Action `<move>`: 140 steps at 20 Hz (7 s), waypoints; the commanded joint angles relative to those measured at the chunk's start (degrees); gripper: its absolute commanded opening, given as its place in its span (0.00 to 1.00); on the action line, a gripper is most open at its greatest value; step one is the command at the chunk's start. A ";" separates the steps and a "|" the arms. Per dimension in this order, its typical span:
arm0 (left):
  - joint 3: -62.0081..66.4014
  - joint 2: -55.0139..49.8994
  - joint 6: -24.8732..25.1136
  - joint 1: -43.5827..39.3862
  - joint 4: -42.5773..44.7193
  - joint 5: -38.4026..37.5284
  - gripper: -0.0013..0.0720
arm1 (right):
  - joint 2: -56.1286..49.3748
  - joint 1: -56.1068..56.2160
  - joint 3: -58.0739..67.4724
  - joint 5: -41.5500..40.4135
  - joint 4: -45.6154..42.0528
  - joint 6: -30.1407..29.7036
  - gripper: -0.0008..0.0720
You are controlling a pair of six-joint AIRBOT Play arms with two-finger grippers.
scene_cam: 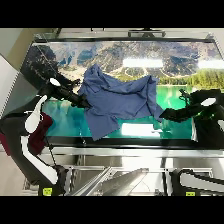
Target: Fold the shirts.
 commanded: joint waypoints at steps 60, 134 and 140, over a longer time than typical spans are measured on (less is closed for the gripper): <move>23.82 -7.91 2.78 9.49 6.80 6.32 0.04 | -19.96 2.05 25.77 -18.53 23.63 -4.44 0.03; -28.35 42.93 -1.14 20.94 3.45 -2.62 0.04 | -1.14 -13.20 4.17 13.94 13.60 -4.96 0.03; 1.77 22.34 -2.89 13.44 3.61 -1.68 0.04 | -6.82 -5.31 17.09 2.29 18.05 -4.52 0.03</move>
